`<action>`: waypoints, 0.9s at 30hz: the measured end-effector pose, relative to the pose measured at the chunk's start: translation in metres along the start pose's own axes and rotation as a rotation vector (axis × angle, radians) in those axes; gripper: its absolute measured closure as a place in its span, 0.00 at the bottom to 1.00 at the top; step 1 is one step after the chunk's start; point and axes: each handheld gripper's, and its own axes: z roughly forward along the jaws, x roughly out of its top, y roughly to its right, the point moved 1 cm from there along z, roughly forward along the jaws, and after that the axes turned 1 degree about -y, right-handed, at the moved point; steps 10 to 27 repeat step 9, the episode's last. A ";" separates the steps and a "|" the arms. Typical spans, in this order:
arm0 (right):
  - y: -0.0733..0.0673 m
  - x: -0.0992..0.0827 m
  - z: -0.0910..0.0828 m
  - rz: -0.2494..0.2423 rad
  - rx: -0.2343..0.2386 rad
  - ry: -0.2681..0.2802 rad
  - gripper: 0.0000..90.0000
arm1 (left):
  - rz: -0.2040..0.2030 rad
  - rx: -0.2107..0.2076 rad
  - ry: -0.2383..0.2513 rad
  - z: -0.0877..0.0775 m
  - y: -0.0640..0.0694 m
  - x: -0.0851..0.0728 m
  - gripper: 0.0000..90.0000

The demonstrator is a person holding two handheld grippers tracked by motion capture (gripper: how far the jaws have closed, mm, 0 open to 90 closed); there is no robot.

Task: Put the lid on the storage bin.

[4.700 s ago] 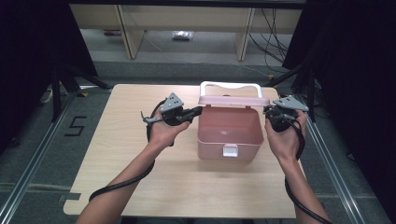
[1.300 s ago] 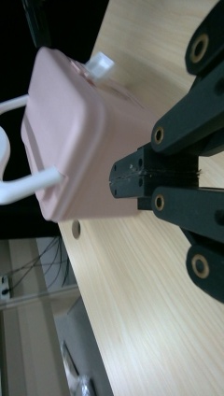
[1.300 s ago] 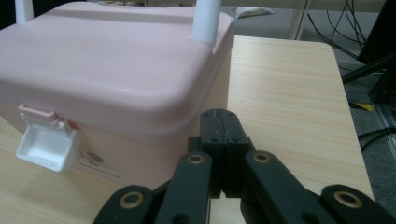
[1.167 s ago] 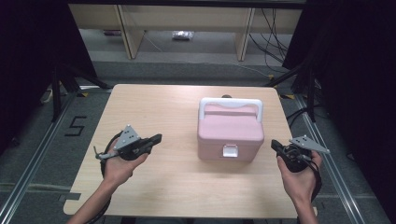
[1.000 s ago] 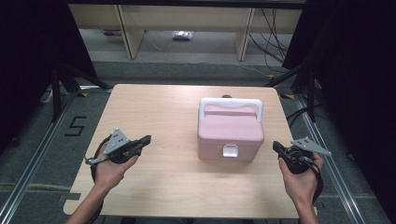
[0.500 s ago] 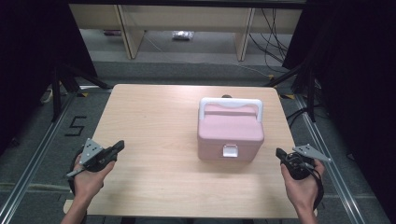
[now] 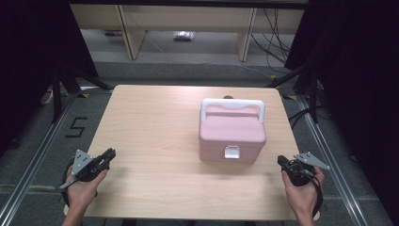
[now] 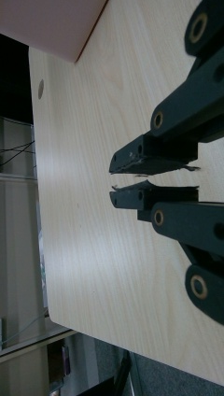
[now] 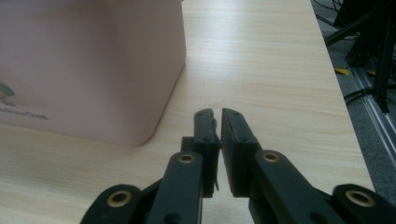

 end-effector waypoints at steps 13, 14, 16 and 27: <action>-0.004 -0.009 0.008 0.039 0.017 0.010 0.88 | -0.003 0.006 0.012 0.000 0.002 -0.004 0.85; -0.004 -0.009 0.008 0.039 0.017 0.010 0.88 | -0.003 0.006 0.012 0.000 0.002 -0.004 0.85; -0.004 -0.009 0.008 0.039 0.017 0.010 0.88 | -0.003 0.006 0.012 0.000 0.002 -0.004 0.85; -0.004 -0.009 0.008 0.039 0.017 0.010 0.88 | -0.003 0.006 0.012 0.000 0.002 -0.004 0.85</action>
